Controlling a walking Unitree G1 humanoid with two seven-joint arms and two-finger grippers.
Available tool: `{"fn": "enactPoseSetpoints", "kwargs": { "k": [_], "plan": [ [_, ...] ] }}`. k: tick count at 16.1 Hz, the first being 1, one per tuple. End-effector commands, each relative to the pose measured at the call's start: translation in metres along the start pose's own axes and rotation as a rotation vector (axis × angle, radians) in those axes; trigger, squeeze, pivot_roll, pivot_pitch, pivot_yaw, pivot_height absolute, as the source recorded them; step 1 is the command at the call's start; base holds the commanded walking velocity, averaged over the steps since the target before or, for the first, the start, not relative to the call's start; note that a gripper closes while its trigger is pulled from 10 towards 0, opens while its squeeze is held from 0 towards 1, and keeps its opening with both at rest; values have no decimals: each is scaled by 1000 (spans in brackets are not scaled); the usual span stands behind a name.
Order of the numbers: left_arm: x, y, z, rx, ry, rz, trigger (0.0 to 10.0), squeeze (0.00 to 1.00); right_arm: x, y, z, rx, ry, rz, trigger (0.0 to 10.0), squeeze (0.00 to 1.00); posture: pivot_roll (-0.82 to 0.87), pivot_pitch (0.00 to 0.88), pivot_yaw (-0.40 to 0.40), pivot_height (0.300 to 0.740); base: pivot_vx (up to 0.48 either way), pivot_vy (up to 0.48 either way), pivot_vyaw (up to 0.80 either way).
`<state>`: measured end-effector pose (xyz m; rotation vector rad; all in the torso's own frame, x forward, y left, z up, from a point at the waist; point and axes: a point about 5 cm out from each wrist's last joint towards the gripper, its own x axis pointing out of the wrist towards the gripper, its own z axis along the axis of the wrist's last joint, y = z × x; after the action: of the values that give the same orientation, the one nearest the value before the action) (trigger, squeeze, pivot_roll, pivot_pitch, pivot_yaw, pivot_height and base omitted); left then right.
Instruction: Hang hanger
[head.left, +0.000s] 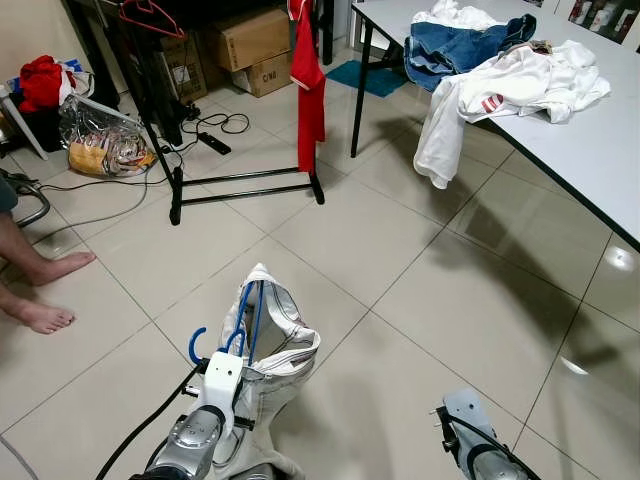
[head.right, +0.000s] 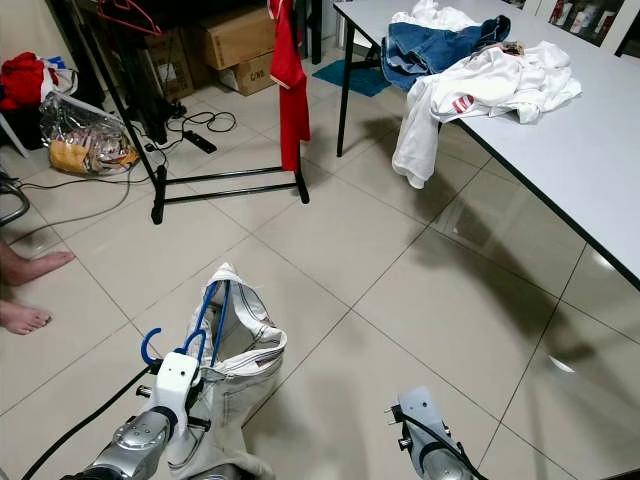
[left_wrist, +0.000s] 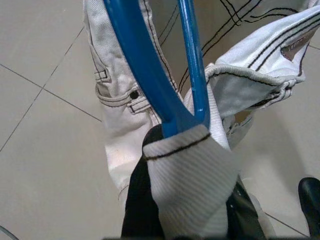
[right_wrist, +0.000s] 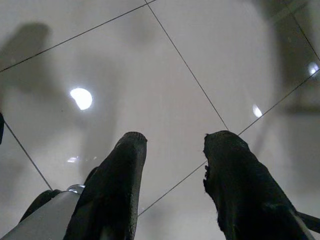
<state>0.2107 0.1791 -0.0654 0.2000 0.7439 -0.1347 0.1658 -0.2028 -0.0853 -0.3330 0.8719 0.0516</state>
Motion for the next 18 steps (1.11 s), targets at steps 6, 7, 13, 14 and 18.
{"fn": "enactPoseSetpoints", "kwargs": {
  "k": [6, 7, 13, 14, 18],
  "plan": [
    [3, 0, 10, 6, -26, 8, 10000, 0, 1, -11, 3, 10, -7, -33, 10000, 0, -12, 0, 39, 740, 0, 0, 0],
    [3, -1, 11, 4, -28, 7, 10000, 0, 1, -12, 3, 10, -7, -35, 10000, 0, -12, 0, 37, 740, 0, 0, 0],
    [3, -5, 9, -14, -25, 9, 10000, 0, 2, -17, 6, -9, -13, -38, 10000, 0, -17, 0, 18, 740, 0, 0, 0],
    [3, -5, 8, -14, -24, 10, 10000, 0, 2, -18, 6, -9, -13, -39, 10000, 0, -18, 0, 18, 740, 0, 0, 0],
    [2, -3, 7, -10, -19, 12, 10000, 0, 1, -17, 4, -6, -11, -41, 10000, 0, -29, 0, 27, 740, 0, 0, 0]
  ]
}}
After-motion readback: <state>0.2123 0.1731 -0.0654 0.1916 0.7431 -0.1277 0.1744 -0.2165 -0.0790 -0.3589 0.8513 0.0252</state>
